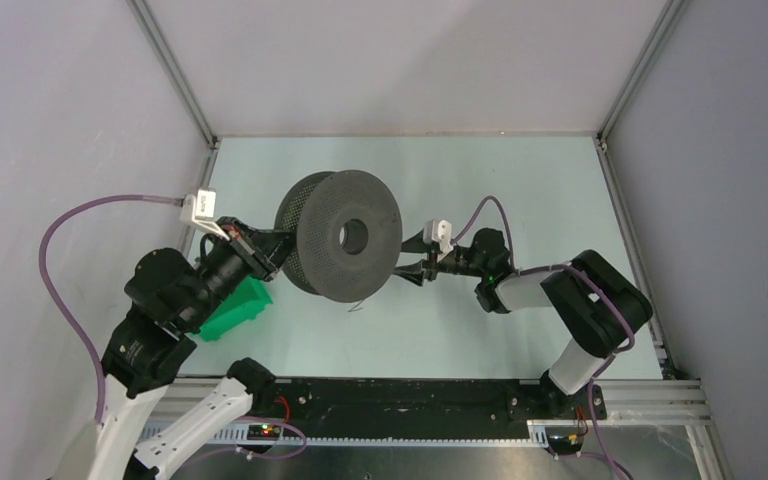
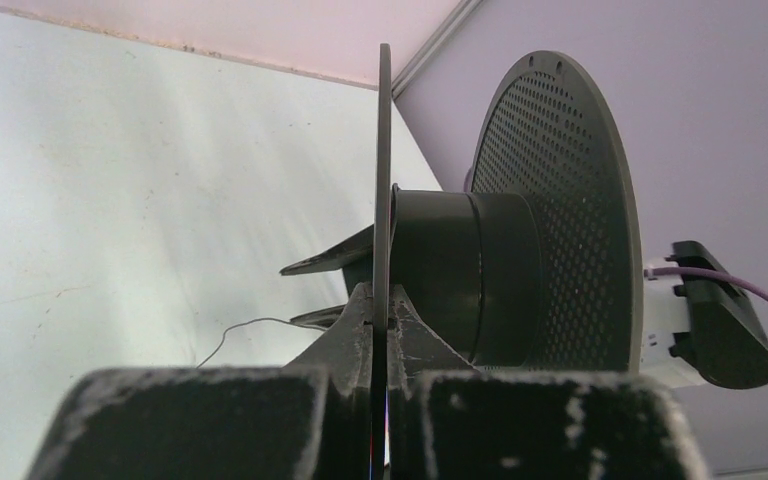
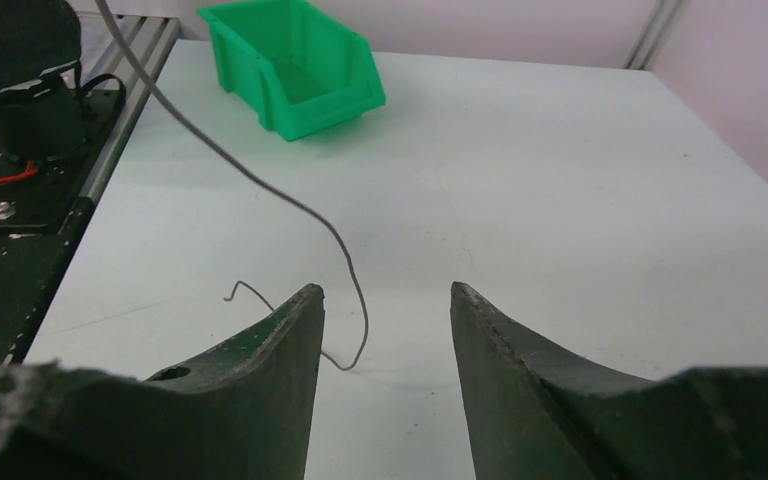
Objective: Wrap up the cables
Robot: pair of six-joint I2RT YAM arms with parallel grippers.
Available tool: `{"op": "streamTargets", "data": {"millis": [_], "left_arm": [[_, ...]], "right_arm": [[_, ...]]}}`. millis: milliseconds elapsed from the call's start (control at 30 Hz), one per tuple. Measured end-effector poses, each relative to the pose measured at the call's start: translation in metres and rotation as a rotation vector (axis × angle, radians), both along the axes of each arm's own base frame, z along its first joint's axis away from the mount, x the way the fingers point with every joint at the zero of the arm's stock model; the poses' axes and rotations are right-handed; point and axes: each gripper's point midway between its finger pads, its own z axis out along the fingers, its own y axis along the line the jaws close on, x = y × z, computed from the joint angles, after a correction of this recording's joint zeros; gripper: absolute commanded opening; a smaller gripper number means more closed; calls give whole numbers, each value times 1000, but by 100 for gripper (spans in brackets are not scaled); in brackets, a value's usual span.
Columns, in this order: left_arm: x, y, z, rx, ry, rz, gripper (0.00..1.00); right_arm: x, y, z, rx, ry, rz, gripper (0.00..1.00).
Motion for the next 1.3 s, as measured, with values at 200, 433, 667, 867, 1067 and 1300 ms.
{"op": "streamTargets", "data": {"millis": [200,433,667,867,1067,1300], "left_arm": [[1,-3,10,-34,-23,-9,0],[1,-3,16,-56,-34,-7,0],[1,-3,25,-85,-59,-3,0],[8,16,33,-143,-87,109,0],[29,41,22,-128,-106,289,0],[64,60,-25,74,-63,466,0]], "right_arm": [[-12,10,-13,7,63,69,58],[-24,27,-33,8,151,117,58],[-14,35,-48,21,265,68,37],[-23,38,-59,26,401,42,0],[-53,37,-44,2,456,-5,0],[-99,69,28,-54,271,-59,0]]}}
